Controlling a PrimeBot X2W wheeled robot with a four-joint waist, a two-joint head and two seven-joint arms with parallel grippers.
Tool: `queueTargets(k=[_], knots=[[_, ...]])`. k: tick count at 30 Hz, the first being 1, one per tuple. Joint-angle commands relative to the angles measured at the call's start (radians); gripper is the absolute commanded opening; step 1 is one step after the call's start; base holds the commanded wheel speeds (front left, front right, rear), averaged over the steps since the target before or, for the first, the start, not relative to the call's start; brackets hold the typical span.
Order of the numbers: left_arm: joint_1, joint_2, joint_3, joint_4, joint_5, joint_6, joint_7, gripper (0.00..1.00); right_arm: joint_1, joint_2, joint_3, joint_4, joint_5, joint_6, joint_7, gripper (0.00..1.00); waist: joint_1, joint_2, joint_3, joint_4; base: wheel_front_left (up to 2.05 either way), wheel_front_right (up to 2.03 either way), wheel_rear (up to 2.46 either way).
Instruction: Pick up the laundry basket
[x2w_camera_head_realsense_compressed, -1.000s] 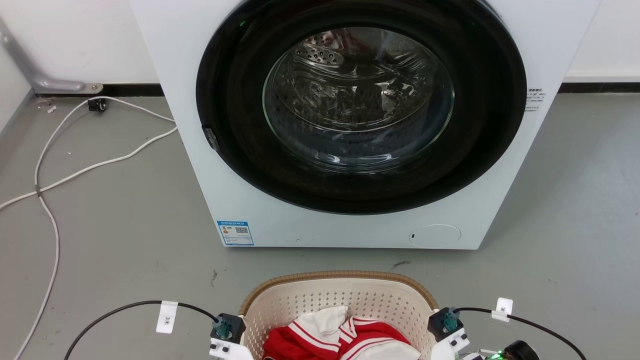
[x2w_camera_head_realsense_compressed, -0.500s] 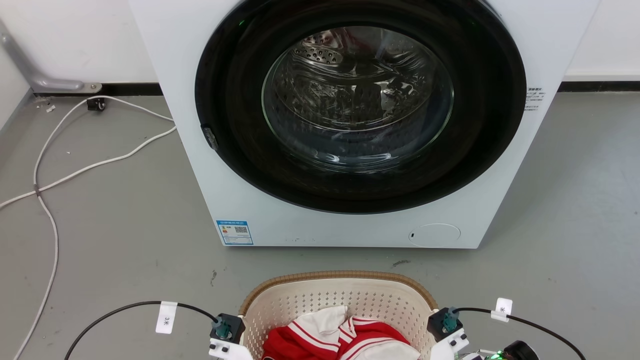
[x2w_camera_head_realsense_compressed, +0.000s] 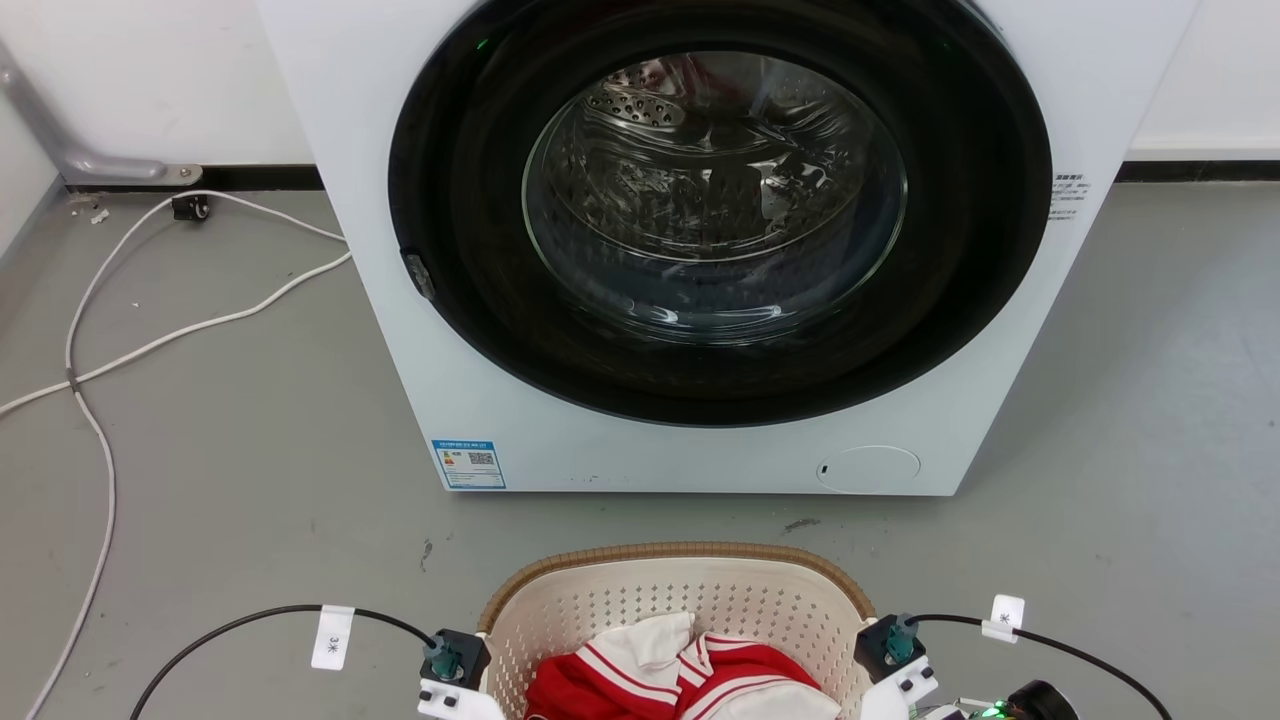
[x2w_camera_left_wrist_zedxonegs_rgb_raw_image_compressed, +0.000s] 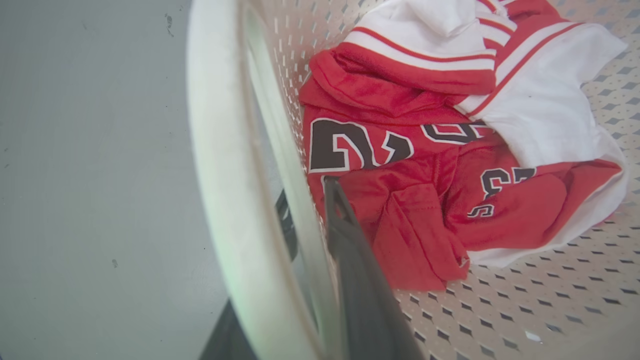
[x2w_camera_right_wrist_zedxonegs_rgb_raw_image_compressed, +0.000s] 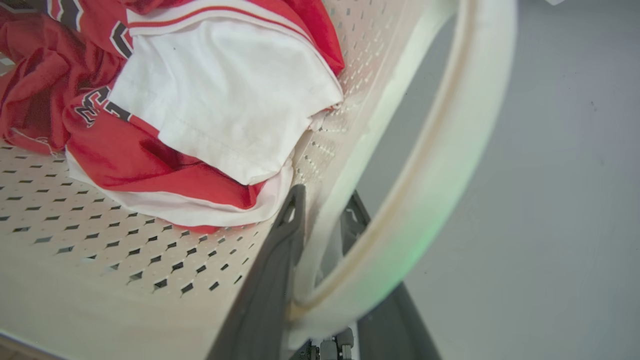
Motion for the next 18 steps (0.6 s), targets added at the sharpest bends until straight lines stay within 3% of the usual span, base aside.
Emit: queueTargets(k=[1,18], knots=[[-0.027,0.005,-0.008,-0.003,-0.001,-0.006,-0.011,0.0,-0.009,0.0,0.008,0.003,-0.001,0.003,-0.003,0.0,0.0,0.0,0.0,0.0,0.0,0.0,0.0],[-0.029,0.007,-0.042,-0.001,-0.028,-0.006,-0.017,0.0,-0.004,-0.002,0.013,0.005,0.003,0.003,-0.004,0.0,0.0,0.0,-0.002,-0.002,0.0,0.0,0.0]])
